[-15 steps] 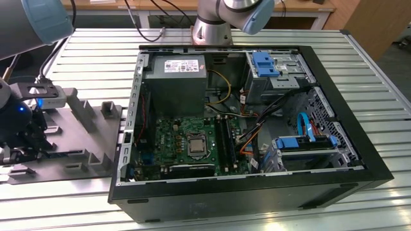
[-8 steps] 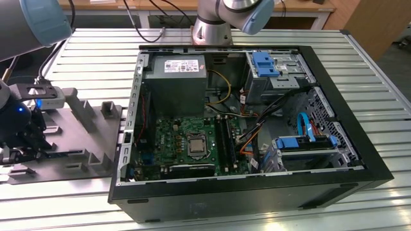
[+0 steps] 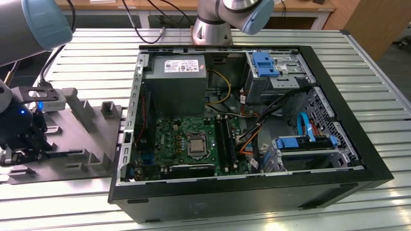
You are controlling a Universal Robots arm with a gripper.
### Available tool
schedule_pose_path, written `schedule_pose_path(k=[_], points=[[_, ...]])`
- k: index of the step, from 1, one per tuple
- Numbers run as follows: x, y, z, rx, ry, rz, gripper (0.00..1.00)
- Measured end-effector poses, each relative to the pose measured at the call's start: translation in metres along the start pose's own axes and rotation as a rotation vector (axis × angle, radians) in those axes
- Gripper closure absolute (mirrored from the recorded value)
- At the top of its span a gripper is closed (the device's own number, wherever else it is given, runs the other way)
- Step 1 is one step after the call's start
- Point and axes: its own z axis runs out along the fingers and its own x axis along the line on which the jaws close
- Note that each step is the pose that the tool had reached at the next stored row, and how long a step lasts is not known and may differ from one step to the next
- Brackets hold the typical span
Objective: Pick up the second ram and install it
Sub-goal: 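Pick up the second ram and move it above second insertion slot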
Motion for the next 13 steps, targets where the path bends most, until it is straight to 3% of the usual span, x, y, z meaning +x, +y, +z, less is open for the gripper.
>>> schedule_pose_path(k=[7,9,10,13], points=[[0.0000,0.0000,0.0003,0.0002,-0.0002,0.000,0.70],[0.0000,0.0000,0.0004,0.0002,-0.0001,0.000,0.72],[0.0000,0.0000,0.0004,0.0002,-0.0001,0.000,0.79],[0.0000,0.0000,0.0004,0.0002,-0.0001,0.000,0.79]])
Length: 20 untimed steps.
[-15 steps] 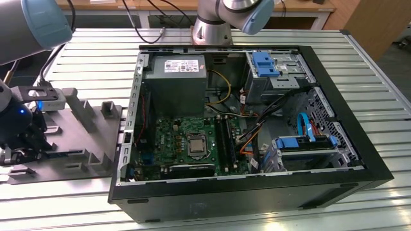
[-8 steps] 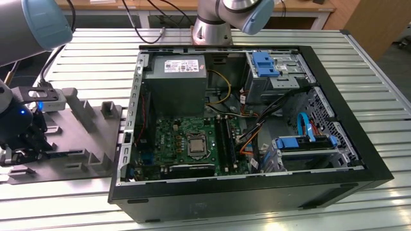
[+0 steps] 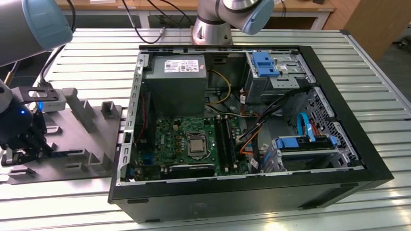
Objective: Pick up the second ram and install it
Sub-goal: 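Pick up the second ram and move it above second insertion slot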
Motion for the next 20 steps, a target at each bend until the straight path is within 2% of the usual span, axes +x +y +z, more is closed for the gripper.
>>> schedule_pose_path(k=[20], points=[[0.0015,0.0000,-0.0029,0.0000,0.0000,0.000,0.79]])
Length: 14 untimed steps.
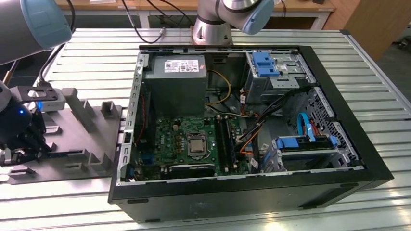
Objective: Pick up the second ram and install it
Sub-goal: 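Pick up the second ram and move it above second insertion slot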
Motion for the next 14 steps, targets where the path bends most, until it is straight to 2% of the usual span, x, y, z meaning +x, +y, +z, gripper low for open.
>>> schedule_pose_path(k=[14], points=[[0.0018,0.0001,0.0000,0.0001,-0.0007,0.000,0.79]])
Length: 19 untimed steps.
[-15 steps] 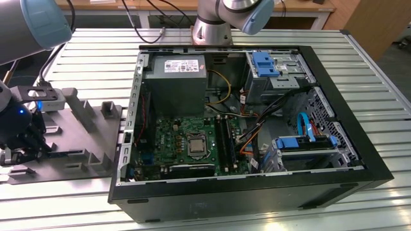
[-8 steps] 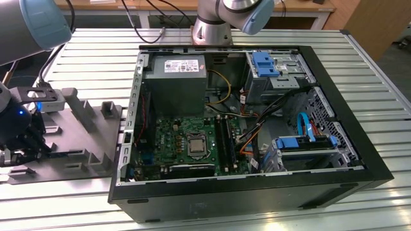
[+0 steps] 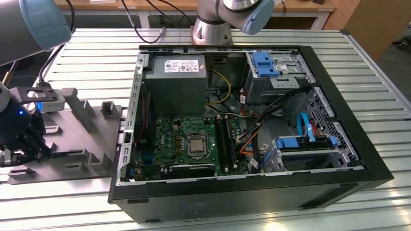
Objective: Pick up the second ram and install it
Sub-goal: 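Pick up the second ram and move it above second insertion slot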
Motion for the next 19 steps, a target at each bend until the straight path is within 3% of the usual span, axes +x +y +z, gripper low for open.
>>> schedule_pose_path(k=[2,3,19], points=[[0.0000,0.0000,-0.0001,-0.0001,-0.0001,0.000,0.80],[0.0000,0.0000,0.0000,0.0000,-0.0001,0.000,0.87],[0.0000,0.0000,-0.0001,0.0000,-0.0010,0.000,0.88]])
